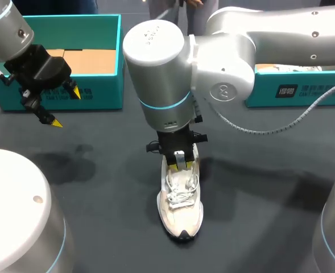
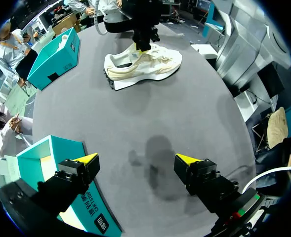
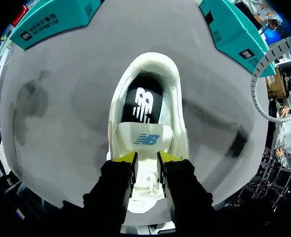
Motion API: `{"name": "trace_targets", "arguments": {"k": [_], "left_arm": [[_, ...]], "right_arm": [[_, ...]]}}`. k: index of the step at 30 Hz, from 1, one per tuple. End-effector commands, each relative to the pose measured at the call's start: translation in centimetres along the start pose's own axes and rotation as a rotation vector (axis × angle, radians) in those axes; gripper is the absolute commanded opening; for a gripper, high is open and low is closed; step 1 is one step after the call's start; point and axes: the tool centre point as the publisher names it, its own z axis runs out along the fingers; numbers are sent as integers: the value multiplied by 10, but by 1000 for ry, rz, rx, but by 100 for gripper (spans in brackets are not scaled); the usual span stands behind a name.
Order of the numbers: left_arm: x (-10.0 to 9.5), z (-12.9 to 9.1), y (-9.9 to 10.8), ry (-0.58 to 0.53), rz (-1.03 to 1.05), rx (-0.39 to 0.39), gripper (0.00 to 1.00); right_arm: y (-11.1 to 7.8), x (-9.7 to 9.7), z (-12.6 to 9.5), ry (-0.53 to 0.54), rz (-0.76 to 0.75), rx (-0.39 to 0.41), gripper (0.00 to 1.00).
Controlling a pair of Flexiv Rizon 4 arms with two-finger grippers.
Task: Take the shoe out of the shoebox, open the shoe tongue, remove and reinsert the insole, then place the shoe into the shoebox
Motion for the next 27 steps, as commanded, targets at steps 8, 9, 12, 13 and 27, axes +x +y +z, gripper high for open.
{"name": "trace_targets", "arguments": {"k": [8, 9, 12, 13, 27], "left_arm": [[1, 0, 0, -1, 0, -3, 100], [1, 0, 0, -1, 0, -3, 100], [1, 0, 0, -1, 0, -3, 100], [1, 0, 0, -1, 0, -3, 100], [1, 0, 0, -1, 0, -3, 100]], "right_arm": [[1, -7, -6, 42, -50, -9, 26], [0, -8, -13, 32, -60, -18, 27], [-2, -10, -30, 9, -114, -54, 30], [-2, -11, -35, 3, -144, -72, 31], [15, -22, -71, -106, -655, -149, 100]]}}
